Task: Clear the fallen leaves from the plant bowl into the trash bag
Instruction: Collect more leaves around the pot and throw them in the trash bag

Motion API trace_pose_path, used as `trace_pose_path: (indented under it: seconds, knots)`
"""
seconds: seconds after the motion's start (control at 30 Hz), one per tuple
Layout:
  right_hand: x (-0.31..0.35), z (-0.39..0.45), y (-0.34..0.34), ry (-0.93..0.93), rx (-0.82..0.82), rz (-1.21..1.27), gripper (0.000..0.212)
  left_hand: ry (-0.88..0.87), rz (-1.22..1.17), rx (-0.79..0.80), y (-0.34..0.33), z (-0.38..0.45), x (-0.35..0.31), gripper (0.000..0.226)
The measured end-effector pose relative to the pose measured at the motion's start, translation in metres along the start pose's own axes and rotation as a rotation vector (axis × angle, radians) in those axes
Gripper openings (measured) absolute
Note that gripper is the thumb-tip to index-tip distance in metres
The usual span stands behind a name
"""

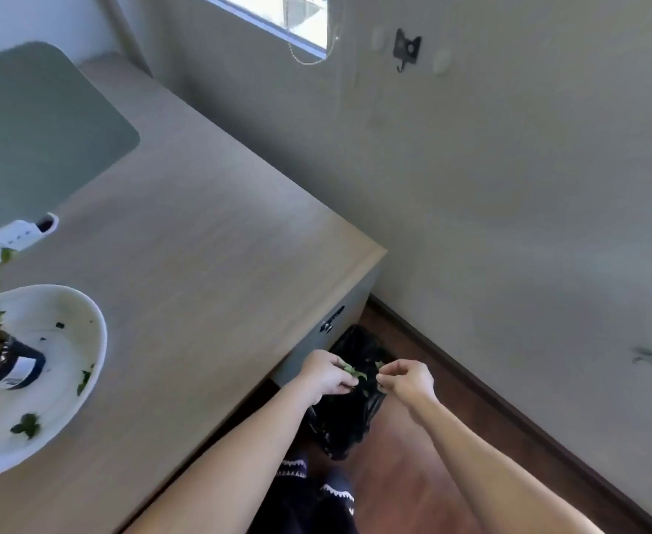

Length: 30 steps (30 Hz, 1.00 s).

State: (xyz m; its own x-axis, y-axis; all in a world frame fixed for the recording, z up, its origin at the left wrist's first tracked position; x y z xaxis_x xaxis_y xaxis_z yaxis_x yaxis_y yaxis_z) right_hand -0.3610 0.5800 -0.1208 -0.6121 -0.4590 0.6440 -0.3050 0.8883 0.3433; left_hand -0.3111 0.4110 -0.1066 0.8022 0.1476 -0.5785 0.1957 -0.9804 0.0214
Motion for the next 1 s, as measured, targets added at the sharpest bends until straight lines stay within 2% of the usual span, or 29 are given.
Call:
trace_pose_path:
  seconds: [0.1, 0.23, 0.33, 0.53, 0.7, 0.83, 1.0]
  knots:
    - [-0.02, 0.026, -0.012, -0.047, -0.005, 0.048, 0.009, 0.09, 0.002, -0.103, -0.009, 0.037, 0.015, 0.017]
    - [-0.051, 0.073, -0.034, -0.099, 0.014, 0.11, 0.009, 0.16, -0.054, -0.156, -0.019, 0.091, 0.038, 0.043]
    - [-0.074, 0.102, -0.046, -0.139, 0.047, 0.13, 0.017, 0.202, -0.07, -0.186, -0.017, 0.119, 0.053, 0.049]
    - [-0.087, 0.112, -0.045, -0.186, -0.004, 0.103, 0.028, 0.219, 0.079, -0.208, -0.002, 0.125, 0.067, 0.05]
    - [-0.04, 0.088, -0.026, -0.134, -0.003, 0.069, 0.025, 0.167, 0.142, -0.09, 0.001, 0.08, 0.03, 0.051]
    - [0.018, 0.068, -0.015, -0.019, -0.003, 0.027, 0.014, 0.054, 0.188, 0.013, 0.011, 0.025, -0.015, 0.049]
    - [0.108, 0.044, -0.048, 0.201, 0.1, -0.017, 0.016, -0.131, 0.158, -0.105, 0.08, -0.046, -0.051, 0.046]
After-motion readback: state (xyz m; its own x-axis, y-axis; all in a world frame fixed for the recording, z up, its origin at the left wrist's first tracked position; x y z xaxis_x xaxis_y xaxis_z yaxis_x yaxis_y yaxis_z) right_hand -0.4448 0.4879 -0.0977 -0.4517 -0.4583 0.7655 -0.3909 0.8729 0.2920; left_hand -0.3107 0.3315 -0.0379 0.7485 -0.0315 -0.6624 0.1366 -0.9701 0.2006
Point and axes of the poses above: each hand's wrist, its own z-axis towards the middle knuckle, its own y-axis out of the back of the hand, x = y × z, the point moved 2 cm from there along z, towards the middle knuckle
